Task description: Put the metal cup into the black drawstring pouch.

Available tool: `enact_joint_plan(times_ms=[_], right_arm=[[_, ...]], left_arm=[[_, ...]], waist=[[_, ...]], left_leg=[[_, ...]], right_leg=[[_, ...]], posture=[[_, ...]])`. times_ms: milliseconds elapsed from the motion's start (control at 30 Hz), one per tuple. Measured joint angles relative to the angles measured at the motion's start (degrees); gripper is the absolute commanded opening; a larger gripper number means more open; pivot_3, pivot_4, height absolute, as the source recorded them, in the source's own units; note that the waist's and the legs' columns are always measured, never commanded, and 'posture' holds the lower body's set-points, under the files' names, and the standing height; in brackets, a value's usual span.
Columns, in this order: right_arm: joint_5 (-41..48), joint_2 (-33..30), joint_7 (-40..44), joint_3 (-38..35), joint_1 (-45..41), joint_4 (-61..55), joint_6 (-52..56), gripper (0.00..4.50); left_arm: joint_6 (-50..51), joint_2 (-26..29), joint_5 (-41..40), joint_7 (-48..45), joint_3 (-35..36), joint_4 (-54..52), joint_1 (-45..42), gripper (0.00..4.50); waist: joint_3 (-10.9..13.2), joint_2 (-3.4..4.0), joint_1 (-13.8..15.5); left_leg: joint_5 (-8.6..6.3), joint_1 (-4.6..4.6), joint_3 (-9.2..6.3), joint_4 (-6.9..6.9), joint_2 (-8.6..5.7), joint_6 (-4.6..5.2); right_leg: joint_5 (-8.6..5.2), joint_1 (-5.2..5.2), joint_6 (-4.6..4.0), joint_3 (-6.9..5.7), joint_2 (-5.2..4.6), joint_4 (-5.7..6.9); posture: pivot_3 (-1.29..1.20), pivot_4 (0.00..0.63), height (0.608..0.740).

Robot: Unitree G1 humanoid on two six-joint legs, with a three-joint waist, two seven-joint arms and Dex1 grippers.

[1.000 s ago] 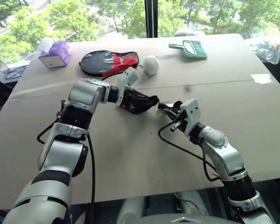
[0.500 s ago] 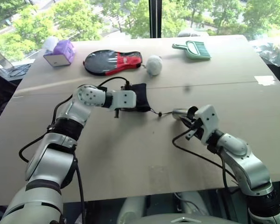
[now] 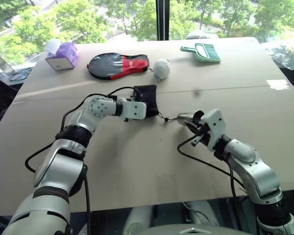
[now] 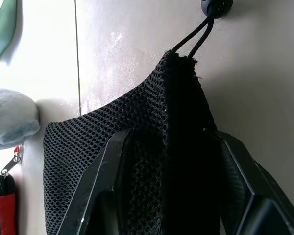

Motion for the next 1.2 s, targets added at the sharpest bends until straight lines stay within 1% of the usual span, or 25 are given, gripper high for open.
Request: enact_joint_plan(times_ms=[67, 133, 200, 333, 433, 567, 600, 633, 700, 733, 767, 867, 967, 1067, 1200], right_arm=[[0.04, 0.00, -0.05, 0.00, 0.55, -0.23, 0.02, 0.00], [0.27, 0.00, -0.04, 0.00, 1.12, -0.66, 0.06, 0.00], [0.51, -0.02, -0.01, -0.09, 1.52, -0.82, 0.07, 0.00], [1.08, -0.04, 0.21, -0.15, 1.86, -1.30, 0.10, 0.00], [1.24, -0.07, 0.25, -0.15, 2.20, -1.49, 0.10, 0.00], [1.29, -0.11, 0.22, -0.15, 2.29, -1.75, 0.10, 0.00], [1.33, -0.12, 0.22, -0.15, 2.49, -1.91, 0.10, 0.00], [1.36, -0.12, 0.22, -0.15, 2.54, -1.93, 0.10, 0.00], [1.39, -0.15, 0.22, -0.15, 2.64, -2.07, 0.12, 0.00], [1.41, -0.17, 0.22, -0.15, 2.64, -2.37, 0.12, 0.00], [1.42, -0.18, 0.24, -0.14, 2.64, -2.72, 0.12, 0.00], [1.65, -0.01, 0.39, 0.02, 2.49, -3.40, 0.11, 0.00], [2.45, 1.89, 0.22, 0.67, 1.35, -3.47, 0.10, 0.00], [4.53, 6.90, -0.90, 0.62, -0.11, -3.36, 0.01, 0.00], [9.72, 14.50, -2.29, -0.81, -0.27, -1.99, -0.32, 0.00]], left_arm=[[14.43, -1.72, -6.94, -7.53, 1.77, -4.61, 1.25, 2.28], [24.92, -1.48, -10.77, -13.12, 2.67, -7.67, 1.16, 2.28], [29.19, -0.53, -11.96, -15.60, 3.30, -8.72, 0.30, 2.28], [28.48, 1.82, -10.48, -15.80, 3.48, -8.74, -2.30, 2.28], [27.40, 0.94, -8.34, -13.03, 3.17, -8.96, -1.94, 2.28], [26.25, 0.31, -7.01, -11.52, 3.09, -10.11, -1.36, 2.28], [26.22, 0.14, -6.70, -11.13, 3.09, -10.67, -1.22, 1.78], [26.22, 0.08, -6.67, -11.11, 3.09, -10.79, -1.22, 1.57], [27.98, -0.20, -6.98, -11.69, 3.15, -11.37, -1.23, 0.71], [29.89, -0.51, -7.51, -12.34, 3.24, -11.68, -1.23, 0.34], [32.40, -0.96, -7.90, -12.77, 3.29, -11.88, -1.25, 0.06], [43.03, -2.88, -9.87, -13.61, 3.32, -13.56, -1.40, 0.06], [53.94, -4.85, -11.75, -13.59, 3.40, -16.00, -2.68, 0.06], [65.95, -7.65, -14.41, -11.89, 4.30, -18.68, -5.07, 0.06], [78.02, -10.10, -18.29, -8.33, 6.75, -20.67, -7.39, 0.06]], waist=[[0.01, -0.01, -0.05], [0.01, -0.01, -0.34], [0.01, -0.01, -0.74], [0.01, -0.01, -1.09], [0.01, -0.01, -0.85], [0.01, -0.01, -0.77], [0.01, -0.01, -0.76], [0.01, -0.01, -0.76], [0.01, -0.01, -0.76], [0.01, -0.01, -0.76], [0.01, -0.01, -0.76], [0.02, -0.02, -0.79], [0.02, -0.02, -0.91], [0.02, -0.02, -0.97], [0.01, -0.02, -1.17]], left_leg=[[0.00, -0.05, -0.06, 0.03, 0.01, 0.00], [0.00, -0.06, -0.06, 0.03, 0.02, 0.00], [0.01, -0.05, -0.04, 0.02, 0.04, 0.00], [0.01, -0.01, -0.03, 0.01, 0.04, -0.01], [0.01, -0.02, -0.04, 0.02, 0.03, -0.01], [0.01, -0.02, -0.05, 0.01, 0.03, -0.01], [0.01, -0.02, -0.05, 0.01, 0.03, -0.01], [0.01, -0.02, -0.05, 0.01, 0.03, -0.01], [0.01, -0.02, -0.04, 0.01, 0.03, -0.01], [0.01, -0.03, -0.04, 0.02, 0.03, -0.01], [0.01, -0.02, -0.05, 0.02, 0.03, -0.01], [0.00, -0.04, -0.05, 0.03, 0.03, 0.00], [0.01, -0.04, -0.06, 0.03, 0.03, 0.00], [0.01, -0.04, -0.09, 0.03, 0.04, -0.01], [0.01, -0.04, -0.08, 0.03, 0.04, -0.01]], right_leg=[[0.00, -0.01, 0.00, -0.06, 0.03, 0.00], [0.00, -0.02, 0.00, -0.13, 0.08, 0.01], [0.00, -0.03, 0.00, -0.14, 0.10, 0.02], [0.00, -0.01, 0.00, -0.11, 0.07, 0.01], [0.00, -0.01, 0.00, -0.04, 0.05, 0.00], [0.00, -0.02, 0.00, 0.00, 0.05, 0.00], [0.00, -0.02, 0.00, 0.00, 0.05, 0.00], [0.00, -0.02, 0.00, 0.00, 0.05, 0.00], [0.00, -0.02, 0.00, 0.01, 0.05, 0.00], [0.00, -0.01, 0.00, 0.01, 0.05, 0.00], [0.00, -0.01, 0.00, 0.00, 0.05, 0.00], [0.00, -0.01, 0.00, -0.01, 0.06, 0.01], [0.00, -0.01, 0.00, 0.00, 0.07, 0.02], [0.00, -0.02, 0.00, -0.01, 0.07, 0.03], [0.00, -0.02, 0.00, 0.01, 0.05, 0.03]], posture=[[0.00, 0.150, 0.740], [0.00, 0.150, 0.740], [0.00, 0.150, 0.740], [0.00, 0.150, 0.740], [0.00, 0.150, 0.740], [0.00, 0.150, 0.740], [0.00, 0.150, 0.740], [0.00, 0.150, 0.740], [0.00, 0.150, 0.740], [0.00, 0.150, 0.740], [0.00, 0.150, 0.740], [0.00, 0.150, 0.740], [0.00, 0.150, 0.740], [0.00, 0.150, 0.740], [0.00, 0.150, 0.740]])
